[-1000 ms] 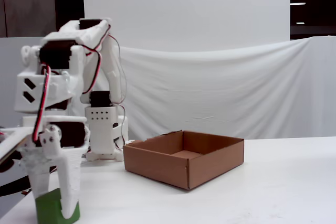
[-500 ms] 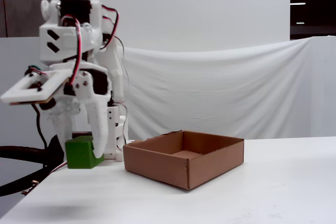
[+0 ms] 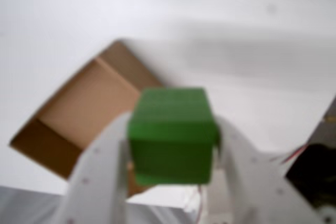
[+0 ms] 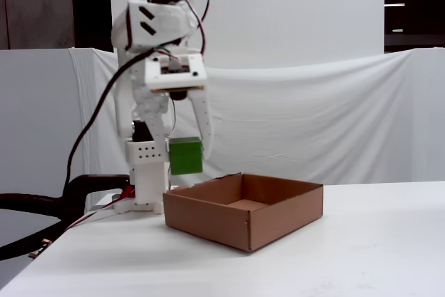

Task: Grasp a green cube and put it in a box.

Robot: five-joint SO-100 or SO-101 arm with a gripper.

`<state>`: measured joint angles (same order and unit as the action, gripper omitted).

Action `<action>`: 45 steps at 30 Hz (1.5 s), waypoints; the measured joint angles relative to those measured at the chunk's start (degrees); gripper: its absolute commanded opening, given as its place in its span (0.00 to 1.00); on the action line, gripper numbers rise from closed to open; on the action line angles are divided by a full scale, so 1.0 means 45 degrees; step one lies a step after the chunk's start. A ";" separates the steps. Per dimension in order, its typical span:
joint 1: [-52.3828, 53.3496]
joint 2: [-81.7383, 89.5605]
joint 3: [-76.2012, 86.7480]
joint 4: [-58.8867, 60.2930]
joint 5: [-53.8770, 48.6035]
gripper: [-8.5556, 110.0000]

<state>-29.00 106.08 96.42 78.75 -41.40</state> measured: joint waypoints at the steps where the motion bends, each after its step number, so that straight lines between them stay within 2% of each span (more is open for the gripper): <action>1: -0.0742 0.0059 0.0000 0.0000 0.0332 0.21; 10: -0.3184 0.0352 0.1562 -0.0898 0.0996 0.20; 23: -0.5957 0.0566 0.6152 -0.4375 0.1348 0.22; 31: -0.6699 0.0566 0.8105 -0.6836 0.1465 0.25; 37: -0.6680 0.0566 0.8047 -0.6797 0.1582 0.32; 45: -0.5645 0.1016 0.6543 -0.4961 0.1699 0.32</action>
<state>-54.40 110.65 125.86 56.43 -33.75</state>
